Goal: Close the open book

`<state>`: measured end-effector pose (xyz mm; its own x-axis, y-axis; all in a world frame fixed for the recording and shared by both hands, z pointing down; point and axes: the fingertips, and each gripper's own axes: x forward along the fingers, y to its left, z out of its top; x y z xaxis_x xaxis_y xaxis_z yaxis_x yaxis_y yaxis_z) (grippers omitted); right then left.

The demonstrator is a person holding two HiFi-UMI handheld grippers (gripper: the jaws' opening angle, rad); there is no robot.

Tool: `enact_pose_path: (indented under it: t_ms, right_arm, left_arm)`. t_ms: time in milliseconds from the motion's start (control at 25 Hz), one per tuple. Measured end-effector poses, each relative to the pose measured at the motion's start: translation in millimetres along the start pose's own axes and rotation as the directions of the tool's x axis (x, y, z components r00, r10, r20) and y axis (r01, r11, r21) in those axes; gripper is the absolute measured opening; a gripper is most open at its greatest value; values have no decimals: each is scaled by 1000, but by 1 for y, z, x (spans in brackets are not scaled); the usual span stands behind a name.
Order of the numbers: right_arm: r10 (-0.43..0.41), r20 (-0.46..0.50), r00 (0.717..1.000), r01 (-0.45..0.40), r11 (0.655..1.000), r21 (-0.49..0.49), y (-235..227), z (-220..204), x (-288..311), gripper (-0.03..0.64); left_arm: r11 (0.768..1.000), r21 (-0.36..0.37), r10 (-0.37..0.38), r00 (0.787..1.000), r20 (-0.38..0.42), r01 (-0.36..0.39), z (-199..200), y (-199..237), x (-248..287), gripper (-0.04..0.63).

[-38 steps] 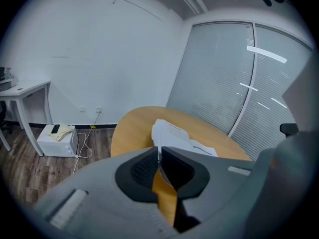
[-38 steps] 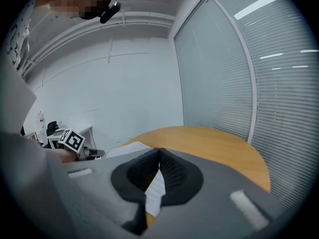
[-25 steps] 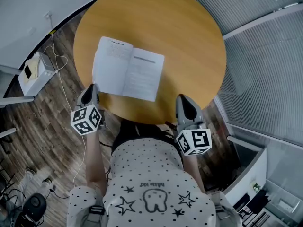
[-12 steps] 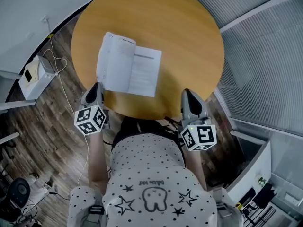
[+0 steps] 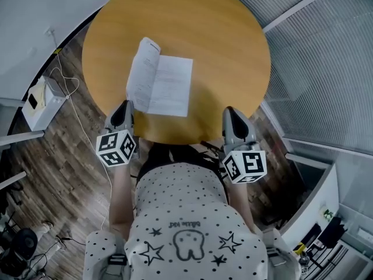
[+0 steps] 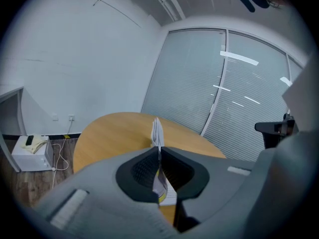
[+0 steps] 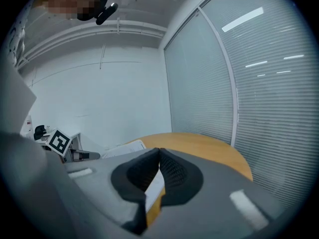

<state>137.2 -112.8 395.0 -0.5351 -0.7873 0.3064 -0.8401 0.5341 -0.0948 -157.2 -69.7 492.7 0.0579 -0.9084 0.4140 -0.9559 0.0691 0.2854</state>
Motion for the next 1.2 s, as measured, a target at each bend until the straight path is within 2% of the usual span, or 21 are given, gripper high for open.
enact_pose_path:
  t_ms: [440, 1200]
  right_arm:
    - [-48, 19, 999, 47, 999, 8, -7, 8, -25, 5]
    - [-144, 19, 989, 143, 989, 38, -32, 4, -44, 5]
  left_arm:
    - [987, 60, -151, 988, -24, 152, -3, -67, 5, 23]
    - [955, 110, -265, 957, -114, 277, -23, -112, 32, 23]
